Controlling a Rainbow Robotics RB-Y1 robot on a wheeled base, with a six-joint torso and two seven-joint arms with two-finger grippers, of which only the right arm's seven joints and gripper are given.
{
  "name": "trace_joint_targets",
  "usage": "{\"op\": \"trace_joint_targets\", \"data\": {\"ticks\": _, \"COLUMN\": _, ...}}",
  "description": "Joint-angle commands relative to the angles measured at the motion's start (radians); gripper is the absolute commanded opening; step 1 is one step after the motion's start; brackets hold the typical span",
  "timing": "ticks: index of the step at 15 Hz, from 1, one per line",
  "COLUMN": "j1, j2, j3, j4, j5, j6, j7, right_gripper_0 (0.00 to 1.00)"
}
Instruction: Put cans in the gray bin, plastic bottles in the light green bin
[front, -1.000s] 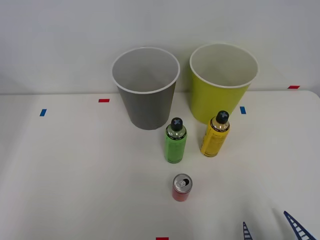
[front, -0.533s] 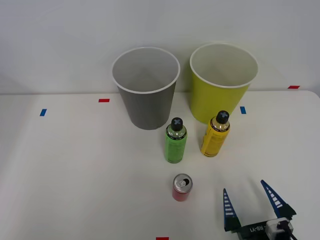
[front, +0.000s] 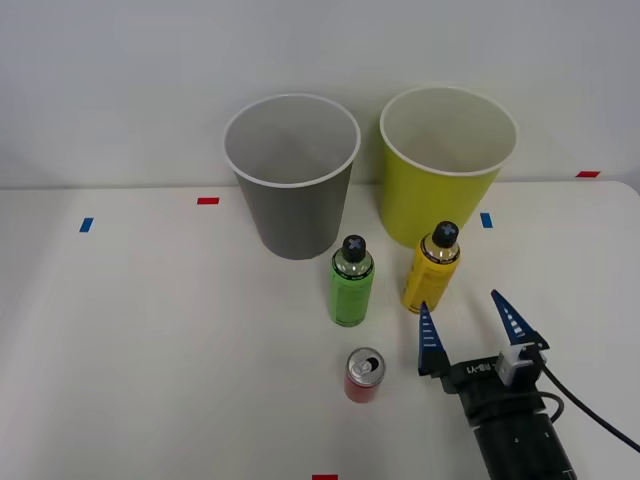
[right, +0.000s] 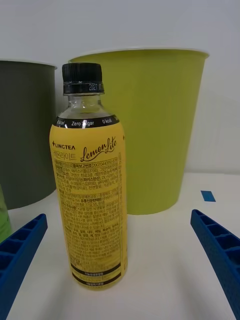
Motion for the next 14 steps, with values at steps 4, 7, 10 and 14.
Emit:
{"op": "trace_joint_targets", "data": {"ticks": 4, "j1": -0.096, "j2": 0.027, "j3": 0.016, "j4": 0.0, "j5": -0.019, "j6": 0.164, "j7": -0.002, "right_gripper_0": 1.0}}
{"op": "trace_joint_targets", "data": {"ticks": 7, "j1": -0.152, "j2": 0.046, "j3": 0.014, "j4": 0.0, "j5": -0.032, "j6": 0.21, "j7": -0.01, "right_gripper_0": 1.0}}
{"op": "trace_joint_targets", "data": {"ticks": 10, "j1": -0.195, "j2": 0.049, "j3": 0.008, "j4": 0.0, "j5": -0.045, "j6": 0.237, "j7": -0.022, "right_gripper_0": 1.0}}
{"op": "trace_joint_targets", "data": {"ticks": 14, "j1": -0.205, "j2": 0.04, "j3": 0.014, "j4": 0.0, "j5": -0.058, "j6": 0.244, "j7": -0.028, "right_gripper_0": 1.0}}
